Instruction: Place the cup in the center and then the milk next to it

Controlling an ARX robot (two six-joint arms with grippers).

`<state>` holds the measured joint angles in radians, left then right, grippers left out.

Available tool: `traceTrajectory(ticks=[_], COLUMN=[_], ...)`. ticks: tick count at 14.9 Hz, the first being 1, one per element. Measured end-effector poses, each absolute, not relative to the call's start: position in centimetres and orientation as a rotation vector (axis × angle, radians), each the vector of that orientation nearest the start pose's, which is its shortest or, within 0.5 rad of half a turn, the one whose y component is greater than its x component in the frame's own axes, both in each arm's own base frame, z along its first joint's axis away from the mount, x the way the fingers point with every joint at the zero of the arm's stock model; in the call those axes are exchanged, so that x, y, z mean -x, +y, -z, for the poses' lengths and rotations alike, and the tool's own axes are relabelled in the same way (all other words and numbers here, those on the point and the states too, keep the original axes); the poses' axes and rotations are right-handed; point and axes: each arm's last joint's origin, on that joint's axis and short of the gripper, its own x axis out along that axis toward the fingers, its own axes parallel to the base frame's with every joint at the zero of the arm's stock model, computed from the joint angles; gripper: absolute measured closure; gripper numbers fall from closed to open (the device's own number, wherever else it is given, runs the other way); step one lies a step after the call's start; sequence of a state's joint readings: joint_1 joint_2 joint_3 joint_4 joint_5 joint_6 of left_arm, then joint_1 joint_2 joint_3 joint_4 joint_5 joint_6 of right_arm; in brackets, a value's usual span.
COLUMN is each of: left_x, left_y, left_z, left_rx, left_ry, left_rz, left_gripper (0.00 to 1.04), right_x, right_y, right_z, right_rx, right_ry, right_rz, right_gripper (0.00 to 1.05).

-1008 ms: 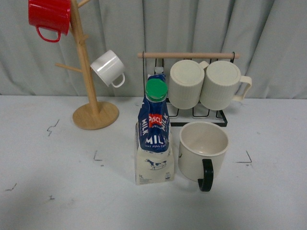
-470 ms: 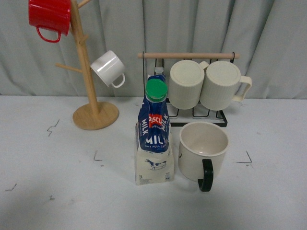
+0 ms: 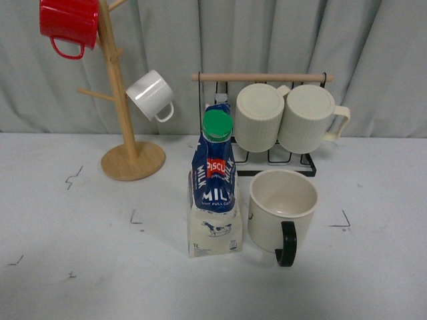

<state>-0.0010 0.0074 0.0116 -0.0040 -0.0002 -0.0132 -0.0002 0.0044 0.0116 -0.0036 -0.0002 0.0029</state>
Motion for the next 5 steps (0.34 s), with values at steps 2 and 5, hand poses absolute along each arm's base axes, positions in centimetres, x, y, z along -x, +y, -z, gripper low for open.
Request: traceTrajectory(ticks=[2, 5], left_x=[-9.75, -9.75], left_y=[-0.01, -0.01], left_z=[-16.65, -16.65], left_rx=[0.013, 0.013], left_ry=[0.0, 0.0], left_rz=[0.001, 0.001], left_gripper=[0.07, 0.07], right_x=[-9.73, -9.73], right_y=[0.0, 0.0], right_z=[-16.68, -16.68], right_rx=[-0.003, -0.003], right_ry=[-0.004, -0.004], right_rz=[0.0, 0.0], right_gripper=[0.06, 0.06])
